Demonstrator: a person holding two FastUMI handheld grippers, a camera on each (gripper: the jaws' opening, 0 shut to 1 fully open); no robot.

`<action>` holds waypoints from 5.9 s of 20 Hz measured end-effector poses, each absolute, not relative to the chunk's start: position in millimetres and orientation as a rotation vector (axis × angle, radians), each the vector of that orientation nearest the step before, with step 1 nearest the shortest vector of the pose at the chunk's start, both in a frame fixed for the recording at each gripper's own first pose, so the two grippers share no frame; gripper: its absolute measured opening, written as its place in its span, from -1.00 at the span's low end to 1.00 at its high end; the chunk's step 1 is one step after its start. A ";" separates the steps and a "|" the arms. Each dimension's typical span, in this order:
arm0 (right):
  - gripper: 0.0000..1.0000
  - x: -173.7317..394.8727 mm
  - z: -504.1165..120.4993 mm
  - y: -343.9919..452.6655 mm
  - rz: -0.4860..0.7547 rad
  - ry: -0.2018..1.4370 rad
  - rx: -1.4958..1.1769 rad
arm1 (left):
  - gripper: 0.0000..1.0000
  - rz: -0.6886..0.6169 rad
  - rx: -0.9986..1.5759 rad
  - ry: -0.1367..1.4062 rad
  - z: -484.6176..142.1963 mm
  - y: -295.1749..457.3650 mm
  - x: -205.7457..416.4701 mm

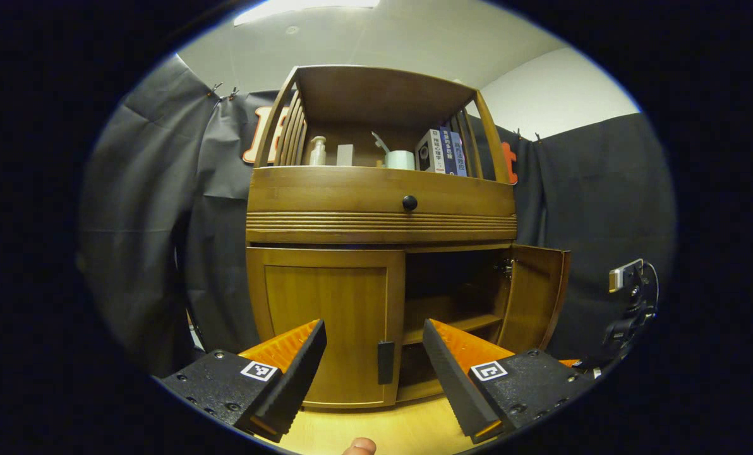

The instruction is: Open the right door of the double-door shoe cabinet with the right hand, and open the left door with the left hand.

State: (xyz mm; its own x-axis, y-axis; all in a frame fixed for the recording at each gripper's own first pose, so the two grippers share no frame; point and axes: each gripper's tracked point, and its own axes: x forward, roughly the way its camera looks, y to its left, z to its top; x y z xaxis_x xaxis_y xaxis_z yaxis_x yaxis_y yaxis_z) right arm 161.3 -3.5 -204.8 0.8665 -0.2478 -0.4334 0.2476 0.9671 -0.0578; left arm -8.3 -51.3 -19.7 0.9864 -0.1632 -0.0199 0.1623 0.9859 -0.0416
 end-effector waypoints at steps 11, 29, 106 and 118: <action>-0.53 160.1 -188.7 -18.5 -0.302 0.442 -0.033 | 0.92 -0.199 -0.072 0.072 -37.6 -66.3 8.4; -0.53 105.2 -167.0 -111.2 -0.539 0.414 -0.035 | 0.92 -0.223 -0.052 0.156 -81.2 -93.2 60.6; -0.53 127.4 -164.5 -122.6 -0.438 0.423 -0.018 | -0.94 0.249 -0.059 0.351 -179.3 104.1 -62.7; -0.53 120.9 -162.8 -116.3 -0.428 0.425 -0.026 | -0.99 0.139 -0.102 0.342 -179.7 142.0 -69.9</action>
State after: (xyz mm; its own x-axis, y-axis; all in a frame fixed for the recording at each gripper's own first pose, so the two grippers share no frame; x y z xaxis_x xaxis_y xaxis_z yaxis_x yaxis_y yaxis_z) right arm 120.9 -116.3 -162.8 0.8237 -0.4077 -0.3940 0.3969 0.9109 -0.1128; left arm -69.9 142.0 -179.7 0.9327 0.1184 -0.3407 -0.1528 0.9853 -0.0760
